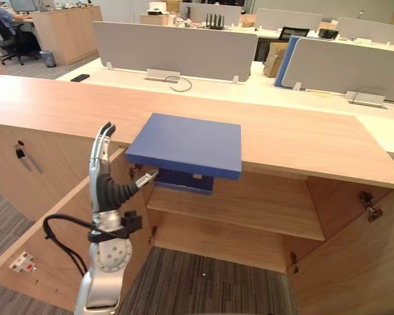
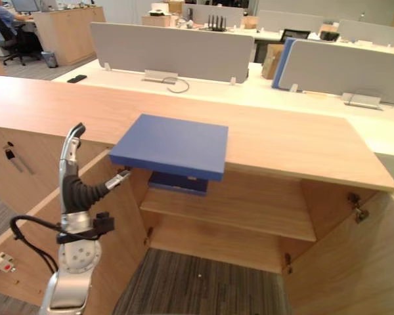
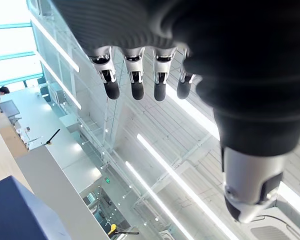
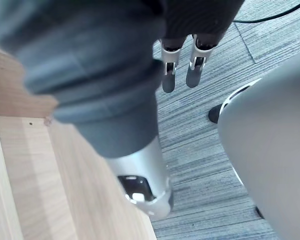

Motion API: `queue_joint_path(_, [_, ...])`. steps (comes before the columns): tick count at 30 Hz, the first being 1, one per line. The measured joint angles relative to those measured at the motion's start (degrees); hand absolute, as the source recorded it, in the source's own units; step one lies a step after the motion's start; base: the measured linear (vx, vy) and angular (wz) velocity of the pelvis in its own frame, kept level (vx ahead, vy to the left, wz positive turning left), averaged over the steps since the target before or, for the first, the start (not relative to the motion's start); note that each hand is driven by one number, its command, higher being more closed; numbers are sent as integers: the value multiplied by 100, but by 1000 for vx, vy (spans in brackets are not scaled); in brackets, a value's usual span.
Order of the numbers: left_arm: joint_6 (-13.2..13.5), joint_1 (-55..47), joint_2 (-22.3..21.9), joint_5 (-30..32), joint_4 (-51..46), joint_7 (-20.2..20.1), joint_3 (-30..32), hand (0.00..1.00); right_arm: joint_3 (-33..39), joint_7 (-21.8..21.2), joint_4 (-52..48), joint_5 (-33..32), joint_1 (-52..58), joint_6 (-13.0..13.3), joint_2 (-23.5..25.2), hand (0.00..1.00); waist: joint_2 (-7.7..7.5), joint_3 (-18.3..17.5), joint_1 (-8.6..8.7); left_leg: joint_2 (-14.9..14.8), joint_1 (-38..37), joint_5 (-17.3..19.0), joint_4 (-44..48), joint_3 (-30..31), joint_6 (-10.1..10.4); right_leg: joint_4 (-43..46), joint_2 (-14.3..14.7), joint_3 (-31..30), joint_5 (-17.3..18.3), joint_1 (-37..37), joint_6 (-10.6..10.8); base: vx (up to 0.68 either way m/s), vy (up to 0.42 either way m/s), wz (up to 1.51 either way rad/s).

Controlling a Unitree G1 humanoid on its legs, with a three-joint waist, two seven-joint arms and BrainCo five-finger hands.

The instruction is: Walk over to the cabinet, pick up the folder, carry it to the office cabinet, place the folder inside the office cabinet, then close the office cabinet door

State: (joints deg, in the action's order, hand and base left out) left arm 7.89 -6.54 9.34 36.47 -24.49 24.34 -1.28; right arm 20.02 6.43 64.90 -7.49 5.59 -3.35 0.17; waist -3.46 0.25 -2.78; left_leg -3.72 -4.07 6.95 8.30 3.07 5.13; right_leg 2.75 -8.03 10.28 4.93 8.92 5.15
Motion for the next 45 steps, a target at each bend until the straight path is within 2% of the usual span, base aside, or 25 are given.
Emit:
queue_joint_path(5, [-248,335,79,603,442,160,-214,0,18,37,-10,-44,70,22,-40,0,14,-42,18,-24,9,5,-3,-90,1,2,18,-92,-22,-63,0,-40,17,-9])
queue_joint_path(10, [-327,712,342,940,867,158,-471,0,117,37,-10,-37,128,19,-56,0,22,-193,74,-40,9,5,-23,-145,4,1,31,-131,-25,-100,-1,-12,8,-6])
queue_joint_path(17, [-466,1037,966,1370,2079,117,-574,0,122,40,-59,206,217,-3,-187,0,67,-228,236,-25,-212,-144,-369,-343,-19,-322,25,-263,-246,-49,-31,-13,21,-15])
queue_joint_path(33, [-513,2077,1763,1764,3709,-104,-1175,0,366,40,-174,190,282,-3,-393,0,112,-209,532,53,-408,-262,-729,-365,-48,-583,-19,-263,-322,49,-44,-7,6,-1])
queue_joint_path(45, [-619,2678,2015,1804,4485,-106,-1475,0,565,40,-143,169,297,-3,-451,0,201,-127,681,56,-423,-266,-729,-383,-56,-600,-19,-268,-346,58,-79,-22,5,-1])
